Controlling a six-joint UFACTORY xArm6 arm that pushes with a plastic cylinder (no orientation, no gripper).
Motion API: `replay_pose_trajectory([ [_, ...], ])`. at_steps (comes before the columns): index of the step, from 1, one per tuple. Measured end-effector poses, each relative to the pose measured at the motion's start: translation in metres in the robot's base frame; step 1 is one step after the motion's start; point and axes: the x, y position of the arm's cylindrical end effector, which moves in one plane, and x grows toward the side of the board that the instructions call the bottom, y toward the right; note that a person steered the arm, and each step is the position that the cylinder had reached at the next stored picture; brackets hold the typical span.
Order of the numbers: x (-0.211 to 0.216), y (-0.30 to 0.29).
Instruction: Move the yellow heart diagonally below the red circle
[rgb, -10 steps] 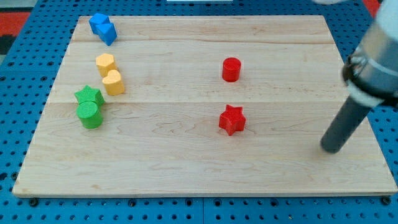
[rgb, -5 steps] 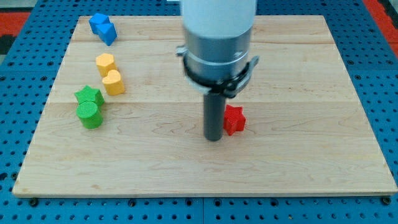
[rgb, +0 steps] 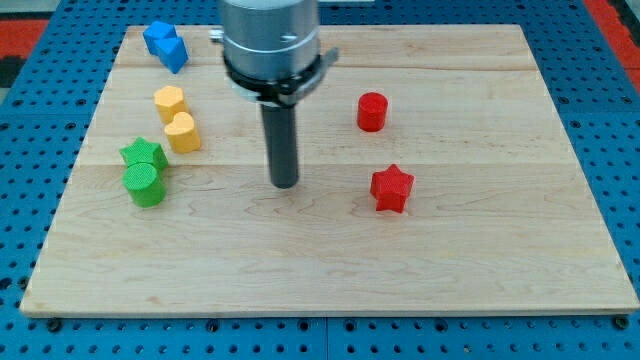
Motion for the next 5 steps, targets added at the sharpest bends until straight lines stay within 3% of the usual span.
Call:
replay_pose_trajectory([
  [1, -0.064, -0.01],
  [3, -0.13, -0.116],
  [4, -0.124, -0.12],
  [5, -0.089, -0.126],
])
